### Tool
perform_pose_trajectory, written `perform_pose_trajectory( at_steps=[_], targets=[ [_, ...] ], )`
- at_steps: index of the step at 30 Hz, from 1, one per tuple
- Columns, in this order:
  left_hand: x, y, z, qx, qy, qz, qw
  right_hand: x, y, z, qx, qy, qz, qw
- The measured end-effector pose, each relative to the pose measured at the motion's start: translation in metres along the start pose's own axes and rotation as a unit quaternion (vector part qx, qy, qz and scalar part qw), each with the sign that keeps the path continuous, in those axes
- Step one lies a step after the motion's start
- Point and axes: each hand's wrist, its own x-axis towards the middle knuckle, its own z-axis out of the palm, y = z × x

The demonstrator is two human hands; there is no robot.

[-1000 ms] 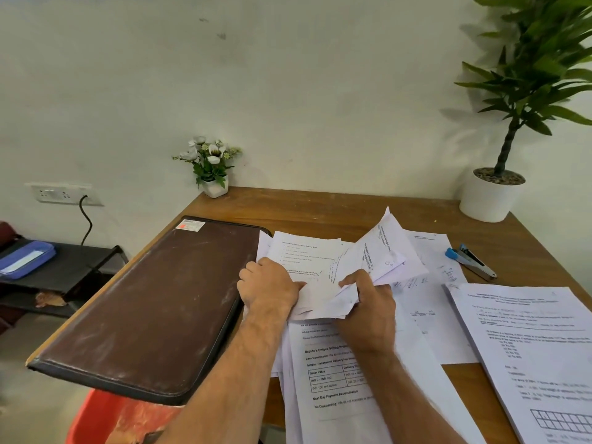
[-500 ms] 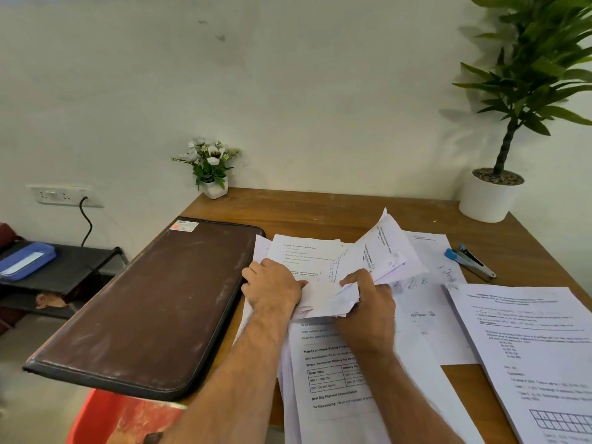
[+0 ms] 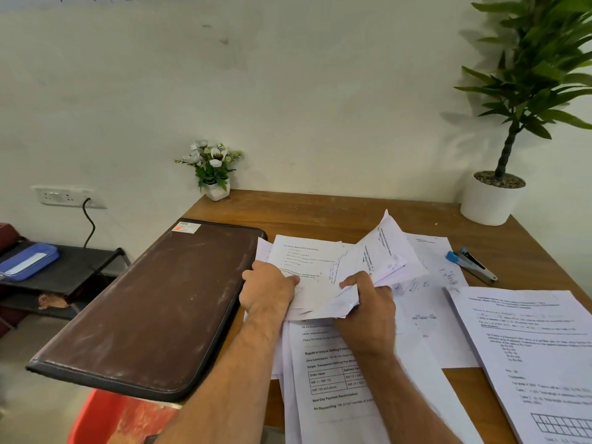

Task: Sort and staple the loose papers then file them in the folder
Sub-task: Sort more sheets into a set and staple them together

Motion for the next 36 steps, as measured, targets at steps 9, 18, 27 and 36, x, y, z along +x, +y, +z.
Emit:
perform_pose_trajectory(
  at_steps=[9,18,27,36],
  targets=[
    [0.004,0.003,-0.014,-0.225,0.042,0.070,0.971,0.002,-0.003,-0.001,0.013,-0.013,0.012,1.000],
    [-0.040,0.023,-0.016,-0.173,-0.077,0.327,0.926,0.001,-0.007,-0.009,-0.019,0.000,-0.002,1.000],
    [-0.055,0.008,0.003,-0.177,-0.080,0.358,0.913,0.000,-0.007,-0.010,-0.004,-0.023,-0.001,1.000],
    [-0.041,0.012,-0.026,-0.194,0.119,0.303,0.925,0.012,-0.008,-0.012,-0.035,-0.061,0.067,0.995]
  ],
)
